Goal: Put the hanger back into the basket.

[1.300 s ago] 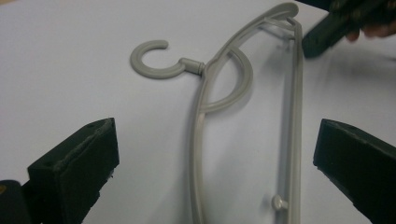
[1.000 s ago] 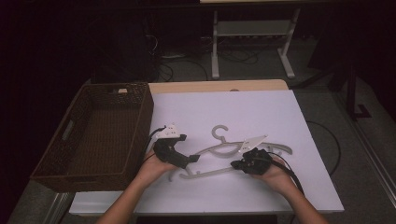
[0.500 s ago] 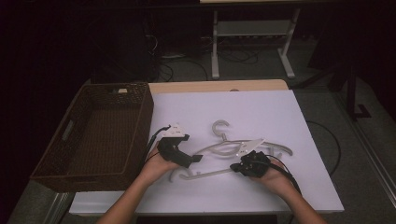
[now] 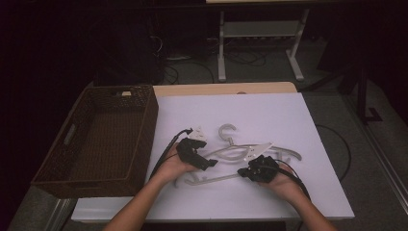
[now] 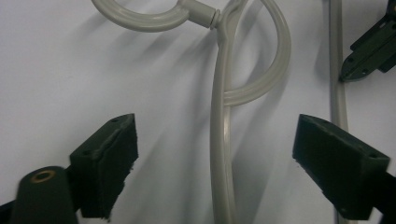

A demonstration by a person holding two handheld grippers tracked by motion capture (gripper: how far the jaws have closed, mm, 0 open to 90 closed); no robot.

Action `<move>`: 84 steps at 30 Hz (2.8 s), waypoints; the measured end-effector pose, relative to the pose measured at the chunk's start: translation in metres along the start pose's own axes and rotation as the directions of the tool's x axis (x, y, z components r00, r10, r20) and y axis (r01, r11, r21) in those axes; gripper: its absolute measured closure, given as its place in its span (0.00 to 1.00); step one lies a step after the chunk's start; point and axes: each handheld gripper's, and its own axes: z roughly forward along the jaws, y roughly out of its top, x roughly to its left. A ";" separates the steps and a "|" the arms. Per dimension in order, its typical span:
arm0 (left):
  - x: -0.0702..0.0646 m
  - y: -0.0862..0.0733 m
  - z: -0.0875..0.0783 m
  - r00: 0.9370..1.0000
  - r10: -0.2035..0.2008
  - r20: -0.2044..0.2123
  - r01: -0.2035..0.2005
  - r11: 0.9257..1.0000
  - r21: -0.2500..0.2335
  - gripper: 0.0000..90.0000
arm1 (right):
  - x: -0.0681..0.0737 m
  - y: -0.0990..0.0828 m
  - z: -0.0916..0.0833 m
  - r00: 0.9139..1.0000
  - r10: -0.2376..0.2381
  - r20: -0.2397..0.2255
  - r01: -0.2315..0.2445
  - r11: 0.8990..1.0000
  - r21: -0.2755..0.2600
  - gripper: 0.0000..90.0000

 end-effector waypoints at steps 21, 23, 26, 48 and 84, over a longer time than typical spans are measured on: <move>-0.003 0.008 0.011 0.997 0.075 0.000 -0.074 0.995 0.068 0.72 | -0.001 -0.001 0.000 1.000 0.005 -0.004 -0.005 1.000 -0.003 1.00; -0.003 0.009 0.012 0.997 0.077 -0.002 -0.077 0.995 0.068 0.75 | -0.001 -0.001 0.000 1.000 0.005 -0.002 -0.005 1.000 -0.003 1.00; -0.003 0.010 0.013 0.997 0.076 -0.002 -0.075 0.995 0.071 0.79 | -0.001 -0.001 0.000 1.000 0.005 -0.002 -0.005 1.000 -0.004 1.00; -0.004 0.013 0.007 0.998 0.060 -0.009 -0.059 0.996 0.061 0.91 | -0.005 -0.002 -0.021 1.000 0.021 -0.016 -0.022 0.994 -0.111 0.92; 0.012 0.064 -0.105 0.990 -0.075 -0.121 0.078 0.997 0.020 0.91 | 0.001 -0.018 -0.073 0.993 0.119 0.013 -0.107 0.927 -0.359 0.38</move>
